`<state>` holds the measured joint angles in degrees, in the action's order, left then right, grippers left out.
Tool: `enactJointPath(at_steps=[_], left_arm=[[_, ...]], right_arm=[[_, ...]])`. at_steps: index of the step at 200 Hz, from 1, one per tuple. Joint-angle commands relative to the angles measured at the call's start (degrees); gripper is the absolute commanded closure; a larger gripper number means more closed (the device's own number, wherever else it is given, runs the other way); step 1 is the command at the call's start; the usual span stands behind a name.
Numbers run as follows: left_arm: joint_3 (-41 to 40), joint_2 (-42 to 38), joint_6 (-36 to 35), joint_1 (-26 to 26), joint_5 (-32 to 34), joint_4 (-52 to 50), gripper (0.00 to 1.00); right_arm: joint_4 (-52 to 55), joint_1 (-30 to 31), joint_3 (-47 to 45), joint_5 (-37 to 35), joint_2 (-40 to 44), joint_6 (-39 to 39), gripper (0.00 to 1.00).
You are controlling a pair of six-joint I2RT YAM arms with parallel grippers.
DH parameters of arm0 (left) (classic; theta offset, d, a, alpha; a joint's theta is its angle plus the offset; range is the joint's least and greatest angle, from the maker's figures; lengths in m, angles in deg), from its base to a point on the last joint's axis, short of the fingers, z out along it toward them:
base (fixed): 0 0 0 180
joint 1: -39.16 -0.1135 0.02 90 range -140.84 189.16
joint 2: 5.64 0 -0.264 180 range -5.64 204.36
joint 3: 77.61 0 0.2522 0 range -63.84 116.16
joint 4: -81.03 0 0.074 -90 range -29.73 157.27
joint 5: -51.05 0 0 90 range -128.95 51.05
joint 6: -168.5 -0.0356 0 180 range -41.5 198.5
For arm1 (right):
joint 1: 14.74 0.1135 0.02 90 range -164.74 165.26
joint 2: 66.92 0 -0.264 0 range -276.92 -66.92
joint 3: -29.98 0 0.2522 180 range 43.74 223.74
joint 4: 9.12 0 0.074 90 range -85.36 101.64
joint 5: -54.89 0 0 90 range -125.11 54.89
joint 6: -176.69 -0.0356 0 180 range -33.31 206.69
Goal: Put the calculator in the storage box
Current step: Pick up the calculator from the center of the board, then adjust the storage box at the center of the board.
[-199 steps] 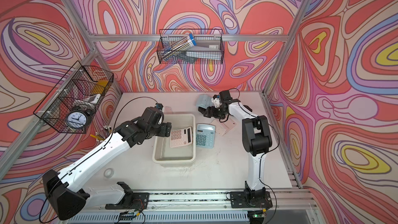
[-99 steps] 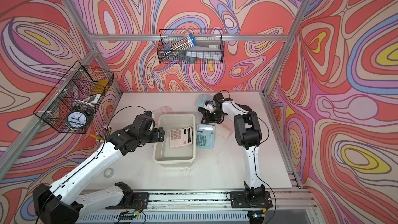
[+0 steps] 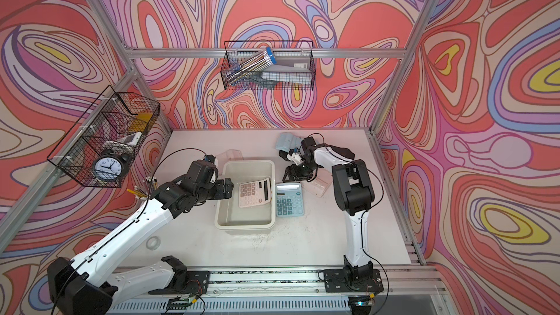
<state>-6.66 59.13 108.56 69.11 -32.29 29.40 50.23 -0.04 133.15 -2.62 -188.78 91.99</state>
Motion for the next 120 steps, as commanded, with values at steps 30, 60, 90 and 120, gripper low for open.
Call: enactJointPath(at_steps=[30,60,90,120], left_arm=[[-1.01,-0.34,0.52,-0.51,-0.06,-0.1,0.1],[-0.79,0.28,0.26,-0.72,-0.72,-0.01,0.09],[0.99,2.19,-0.68,-0.91,-1.55,-0.51,0.09],[1.96,3.25,-1.21,-1.1,-1.93,-0.85,0.09]], right_arm=[[-3.21,-0.19,-2.54,6.71,3.47,1.98,0.07],[-1.86,-0.15,-4.27,6.72,3.3,3.39,0.14],[-2.05,-0.11,-7.17,4.11,3.77,2.38,0.35],[-4.09,-0.11,-11.46,1.22,6.41,0.2,0.45]])
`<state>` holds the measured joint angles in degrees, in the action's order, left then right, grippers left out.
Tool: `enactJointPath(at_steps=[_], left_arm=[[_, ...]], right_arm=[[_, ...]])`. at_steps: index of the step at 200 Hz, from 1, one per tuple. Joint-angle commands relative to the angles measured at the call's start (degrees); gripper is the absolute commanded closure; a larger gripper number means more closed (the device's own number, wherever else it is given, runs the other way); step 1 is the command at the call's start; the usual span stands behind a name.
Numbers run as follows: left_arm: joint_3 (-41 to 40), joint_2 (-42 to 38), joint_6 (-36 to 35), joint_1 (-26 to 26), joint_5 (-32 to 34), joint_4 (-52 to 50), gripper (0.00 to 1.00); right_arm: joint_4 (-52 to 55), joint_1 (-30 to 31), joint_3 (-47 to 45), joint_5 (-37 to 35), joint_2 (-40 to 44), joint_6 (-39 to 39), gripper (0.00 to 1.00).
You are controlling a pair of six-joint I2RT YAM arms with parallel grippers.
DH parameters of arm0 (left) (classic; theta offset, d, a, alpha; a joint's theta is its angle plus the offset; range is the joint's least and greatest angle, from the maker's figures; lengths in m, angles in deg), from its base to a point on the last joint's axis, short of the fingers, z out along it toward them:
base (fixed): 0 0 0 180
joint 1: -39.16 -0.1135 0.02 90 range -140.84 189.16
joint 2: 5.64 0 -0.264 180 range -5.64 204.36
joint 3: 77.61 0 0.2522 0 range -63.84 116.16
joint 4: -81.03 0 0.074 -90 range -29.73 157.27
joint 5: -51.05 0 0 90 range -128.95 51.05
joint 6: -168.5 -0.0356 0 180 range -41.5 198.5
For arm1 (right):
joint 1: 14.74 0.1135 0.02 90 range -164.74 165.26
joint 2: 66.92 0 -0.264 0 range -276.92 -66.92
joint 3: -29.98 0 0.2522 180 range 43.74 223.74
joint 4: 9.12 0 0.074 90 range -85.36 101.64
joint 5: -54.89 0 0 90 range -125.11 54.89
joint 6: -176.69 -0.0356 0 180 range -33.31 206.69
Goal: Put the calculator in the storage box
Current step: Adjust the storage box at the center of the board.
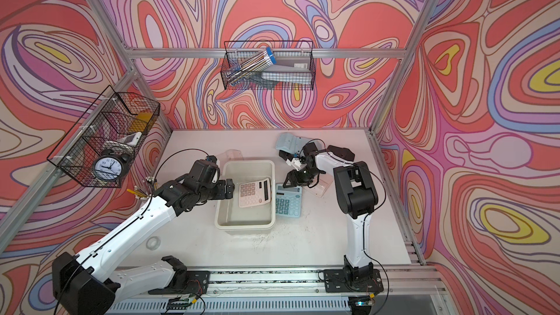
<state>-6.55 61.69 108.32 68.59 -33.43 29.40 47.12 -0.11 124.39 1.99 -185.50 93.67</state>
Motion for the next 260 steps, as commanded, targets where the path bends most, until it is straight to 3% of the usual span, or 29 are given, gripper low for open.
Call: enactJointPath(at_steps=[1,31,99,132,171,213,260], left_arm=[[1.85,0.69,-0.98,-0.59,-0.78,-0.91,0.09],[1.59,0.03,-1.0,-0.81,-0.11,-1.06,0.09],[0.91,-2.06,0.38,-1.12,3.43,-1.53,0.09],[-0.74,-5.67,2.31,-3.71,5.87,-1.73,0.08],[-1.87,-8.39,3.31,-4.51,9.38,-2.64,0.04],[-3.33,-8.06,5.28,-6.7,8.74,-2.83,0.01],[-4.86,-4.56,6.05,-9.21,1.0,-0.08,0.01]], right_arm=[[-0.99,-0.04,-2.78,-3.46,3.2,-1.55,0.46],[-2.12,-0.04,-5.25,-5.0,5.84,-3.47,0.53],[-3.61,-0.04,-9.64,-5.4,12.74,-7.26,0.86],[-3.52,-0.04,-11.13,-8.05,16.33,-9.16,1.0],[-2.06,-0.04,-10.77,-14.36,21.05,-11.12,1.0],[-1.48,-0.04,-10.17,-17.22,26.94,-13.92,1.0],[0.51,-0.13,-8.48,-21.69,33.38,-16.65,1.0]])
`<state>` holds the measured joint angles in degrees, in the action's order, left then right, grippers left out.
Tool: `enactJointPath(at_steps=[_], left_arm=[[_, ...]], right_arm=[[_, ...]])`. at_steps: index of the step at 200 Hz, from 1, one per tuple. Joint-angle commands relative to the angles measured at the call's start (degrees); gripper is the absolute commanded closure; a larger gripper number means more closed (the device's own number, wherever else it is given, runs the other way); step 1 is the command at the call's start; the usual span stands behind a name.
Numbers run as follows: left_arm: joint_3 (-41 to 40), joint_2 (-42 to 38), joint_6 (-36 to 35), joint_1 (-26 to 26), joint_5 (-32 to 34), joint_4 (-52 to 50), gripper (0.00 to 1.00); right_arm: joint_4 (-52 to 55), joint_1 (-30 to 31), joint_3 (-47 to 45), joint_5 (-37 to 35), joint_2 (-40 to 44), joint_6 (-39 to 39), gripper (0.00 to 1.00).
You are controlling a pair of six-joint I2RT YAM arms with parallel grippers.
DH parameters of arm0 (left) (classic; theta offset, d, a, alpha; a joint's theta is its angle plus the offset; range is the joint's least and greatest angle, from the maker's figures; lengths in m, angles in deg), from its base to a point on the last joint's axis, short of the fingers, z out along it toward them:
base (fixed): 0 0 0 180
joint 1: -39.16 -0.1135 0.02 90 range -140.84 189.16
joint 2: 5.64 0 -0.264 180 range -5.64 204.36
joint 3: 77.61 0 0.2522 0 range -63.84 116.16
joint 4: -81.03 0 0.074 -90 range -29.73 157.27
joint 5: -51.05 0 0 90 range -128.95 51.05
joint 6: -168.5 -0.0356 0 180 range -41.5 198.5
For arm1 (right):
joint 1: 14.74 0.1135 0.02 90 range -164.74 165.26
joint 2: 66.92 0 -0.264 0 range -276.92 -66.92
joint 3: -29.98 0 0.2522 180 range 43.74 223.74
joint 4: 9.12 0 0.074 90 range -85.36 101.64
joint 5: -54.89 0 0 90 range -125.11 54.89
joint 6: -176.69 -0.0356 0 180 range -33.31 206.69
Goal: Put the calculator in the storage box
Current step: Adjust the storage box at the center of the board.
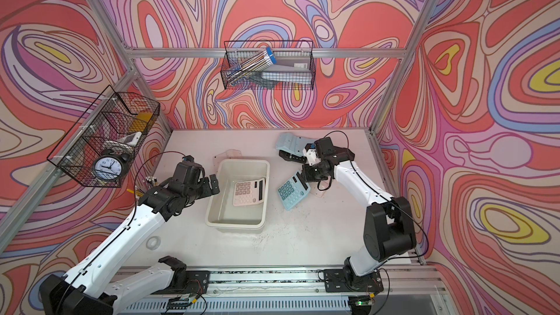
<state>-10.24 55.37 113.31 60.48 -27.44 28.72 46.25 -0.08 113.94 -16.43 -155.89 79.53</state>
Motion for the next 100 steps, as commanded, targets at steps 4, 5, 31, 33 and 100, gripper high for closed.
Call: enactJointPath(at_steps=[4,5,31,33,100], left_arm=[[-1.15,2.21,1.05,-1.11,-5.86,0.83,0.01],[-1.14,2.37,1.05,-1.15,-6.13,0.83,0.01],[-1.39,4.6,1.03,-1.29,-13.18,2.67,0.02],[-1.4,4.7,1.11,-1.28,-13.88,2.9,0.02],[-7.9,5.71,11.61,-0.34,-31.13,15.82,0.08]], right_arm=[[1.64,-0.15,2.24,-3.65,4.3,-2.86,1.0],[1.73,-0.15,2.28,-3.73,4.49,-2.95,1.0],[2.5,-0.15,3.72,-4.96,8.87,-5.28,1.0],[2.58,-0.15,3.85,-4.96,9.11,-5.42,1.0],[6.91,-0.15,11.61,-0.99,15.29,-8.85,1.0]])
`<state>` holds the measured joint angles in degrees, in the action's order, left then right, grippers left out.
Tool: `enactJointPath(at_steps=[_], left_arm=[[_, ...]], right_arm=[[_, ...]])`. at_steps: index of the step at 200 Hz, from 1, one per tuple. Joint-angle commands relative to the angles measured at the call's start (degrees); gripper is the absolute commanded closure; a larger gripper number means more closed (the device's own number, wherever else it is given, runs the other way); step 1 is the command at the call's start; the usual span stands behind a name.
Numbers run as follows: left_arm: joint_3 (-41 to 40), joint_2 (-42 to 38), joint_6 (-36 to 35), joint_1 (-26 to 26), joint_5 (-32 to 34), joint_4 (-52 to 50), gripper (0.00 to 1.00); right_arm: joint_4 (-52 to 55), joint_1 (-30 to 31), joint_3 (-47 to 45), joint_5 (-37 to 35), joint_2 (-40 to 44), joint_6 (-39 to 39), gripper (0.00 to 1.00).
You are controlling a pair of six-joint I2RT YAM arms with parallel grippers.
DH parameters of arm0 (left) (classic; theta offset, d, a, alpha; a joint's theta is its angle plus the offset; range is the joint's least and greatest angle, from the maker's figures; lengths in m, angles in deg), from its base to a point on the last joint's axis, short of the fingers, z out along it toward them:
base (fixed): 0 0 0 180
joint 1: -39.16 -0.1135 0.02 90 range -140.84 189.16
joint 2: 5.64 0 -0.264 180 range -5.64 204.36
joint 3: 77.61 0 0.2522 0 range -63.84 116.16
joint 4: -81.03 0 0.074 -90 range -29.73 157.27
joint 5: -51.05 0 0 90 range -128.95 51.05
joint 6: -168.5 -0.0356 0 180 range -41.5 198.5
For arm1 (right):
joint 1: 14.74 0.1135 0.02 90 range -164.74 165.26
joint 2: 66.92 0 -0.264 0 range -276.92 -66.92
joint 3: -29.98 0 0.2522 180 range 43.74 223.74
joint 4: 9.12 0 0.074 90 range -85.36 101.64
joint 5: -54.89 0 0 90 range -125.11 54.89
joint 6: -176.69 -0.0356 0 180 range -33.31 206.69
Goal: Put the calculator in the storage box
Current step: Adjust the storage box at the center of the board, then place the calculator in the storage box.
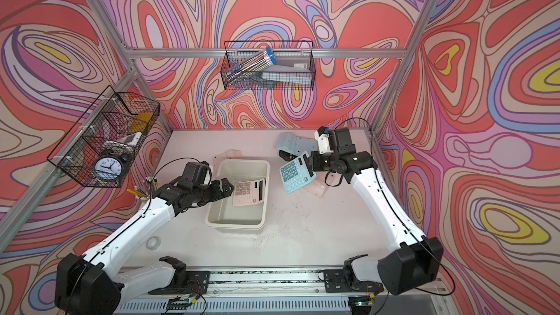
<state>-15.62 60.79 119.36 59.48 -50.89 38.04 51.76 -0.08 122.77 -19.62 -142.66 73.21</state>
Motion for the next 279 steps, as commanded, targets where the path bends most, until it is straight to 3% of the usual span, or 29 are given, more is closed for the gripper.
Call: enactJointPath(at_steps=[1,61,80,136,215,279], left_arm=[[-2.61,0.28,5.73,0.72,-7.66,6.58,0.08],[-6.52,-1.41,12.33,5.78,-7.07,13.7,0.07],[-7.2,-2.37,12.22,5.77,-7.05,13.73,0.05],[-2.03,-4.93,1.77,2.27,2.42,-1.03,0.01],[-2.47,-5.34,0.27,0.17,-0.37,1.38,0.01],[-3.82,-4.22,0.8,0.05,-2.2,4.02,0.01]], right_arm=[[1.4,-0.15,2.88,2.28,2.12,-2.57,1.0],[-3.24,-0.02,1.51,15.28,2.75,-9.36,1.0],[-5.61,1.71,-0.36,15.53,2.41,-11.51,1.0],[-7.23,11.97,-1.52,5.67,-2.46,-14.55,1.0],[-7.09,28.41,-0.49,-14.89,-10.34,-24.24,1.0],[2.96,37.68,4.08,-26.93,-18.81,-32.58,1.0]])
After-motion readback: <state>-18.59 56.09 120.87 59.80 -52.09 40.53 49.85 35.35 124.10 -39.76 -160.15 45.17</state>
